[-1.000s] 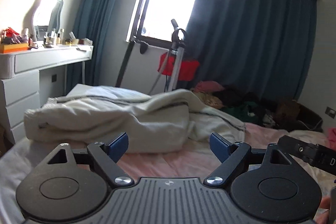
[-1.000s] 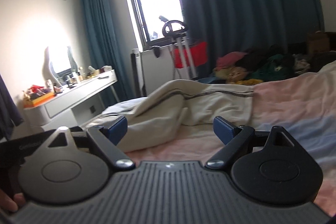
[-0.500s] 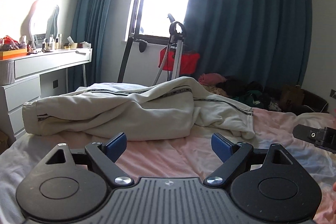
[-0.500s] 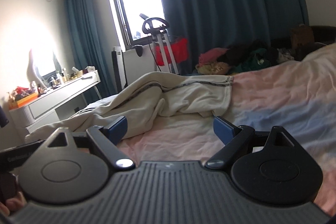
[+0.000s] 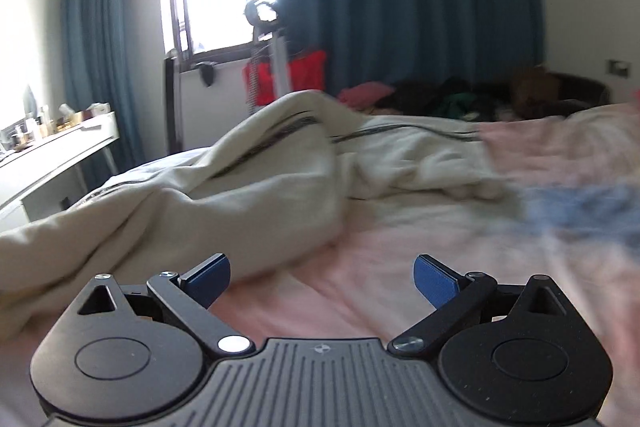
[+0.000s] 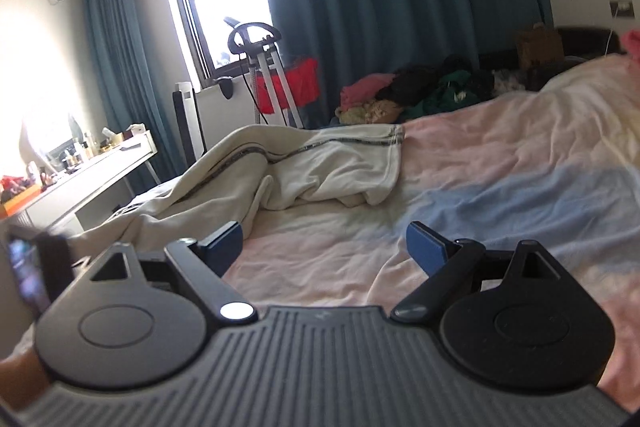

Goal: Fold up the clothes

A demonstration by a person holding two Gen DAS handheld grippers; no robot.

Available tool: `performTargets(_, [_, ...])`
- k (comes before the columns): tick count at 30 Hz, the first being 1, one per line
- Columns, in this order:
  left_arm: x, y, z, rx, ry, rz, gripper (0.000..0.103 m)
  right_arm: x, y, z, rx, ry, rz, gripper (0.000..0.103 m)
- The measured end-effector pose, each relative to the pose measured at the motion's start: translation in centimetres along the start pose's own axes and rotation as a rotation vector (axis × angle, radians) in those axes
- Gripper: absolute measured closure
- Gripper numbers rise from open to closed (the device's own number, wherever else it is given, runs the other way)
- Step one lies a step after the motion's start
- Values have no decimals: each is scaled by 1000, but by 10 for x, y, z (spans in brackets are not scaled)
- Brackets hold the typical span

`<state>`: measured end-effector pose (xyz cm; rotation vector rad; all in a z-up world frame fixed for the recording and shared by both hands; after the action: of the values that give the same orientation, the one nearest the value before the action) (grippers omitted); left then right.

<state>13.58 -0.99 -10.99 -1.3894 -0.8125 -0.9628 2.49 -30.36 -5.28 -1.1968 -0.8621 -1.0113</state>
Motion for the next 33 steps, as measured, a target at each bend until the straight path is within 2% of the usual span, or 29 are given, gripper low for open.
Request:
performTargets(3, [27, 50, 8, 75, 55, -43, 4, 0, 19, 4, -37, -33, -13, 13])
performTargets(7, [66, 116, 18, 175, 136, -105, 3, -7, 53, 3, -15, -57, -7, 13])
performTargets(9, [82, 150, 22, 219, 154, -109, 3, -16, 72, 2, -25, -73, 10, 13])
performTargets(11, [94, 179, 27, 234, 143, -97, 4, -24, 89, -1, -33, -95, 30, 13])
performTargets(13, [102, 203, 34, 224, 76, -65, 5, -31, 103, -4, -43, -128, 41, 13])
performTargets(15, [107, 221, 42, 197, -29, -22, 12, -38, 115, -5, -56, -170, 33, 13])
performTargets(17, [110, 232, 47, 157, -87, 11, 30, -43, 123, -5, -71, -201, 19, 13])
performTargets(18, [111, 234, 48, 138, -97, 22, 35, -43, 126, -6, -69, -194, 23, 13])
performTargets(19, [113, 232, 48, 126, -90, 29, 54, -44, 130, -7, -68, -186, 28, 13])
performTargets(20, [114, 230, 47, 113, -82, 36, 79, -44, 131, -8, -62, -170, 27, 13])
performTargets(21, [116, 228, 46, 100, -75, 42, 89, -44, 132, -10, -62, -157, 27, 13])
performTargets(25, [121, 174, 55, -4, -157, 4, 95, -41, 127, -10, -50, -126, 49, 13])
performTargets(29, [111, 91, 53, -94, -190, -5, 98, -32, 107, -5, -43, -110, 24, 13])
performTargets(33, [82, -6, 43, -171, -212, -31, 98, -21, 75, 5, -34, -137, -40, 13])
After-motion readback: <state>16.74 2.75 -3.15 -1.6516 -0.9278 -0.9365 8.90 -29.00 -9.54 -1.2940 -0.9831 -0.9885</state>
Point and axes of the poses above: each gripper's, at about its wrist camera, not at the fingertips, and y roughly the way its jaws point, z to its left, x to its top, the point moved 1 cm from there along y, roughly the way its jaws point, and after that the axes turned 7 degrees about -y, right-handed, at the moved point
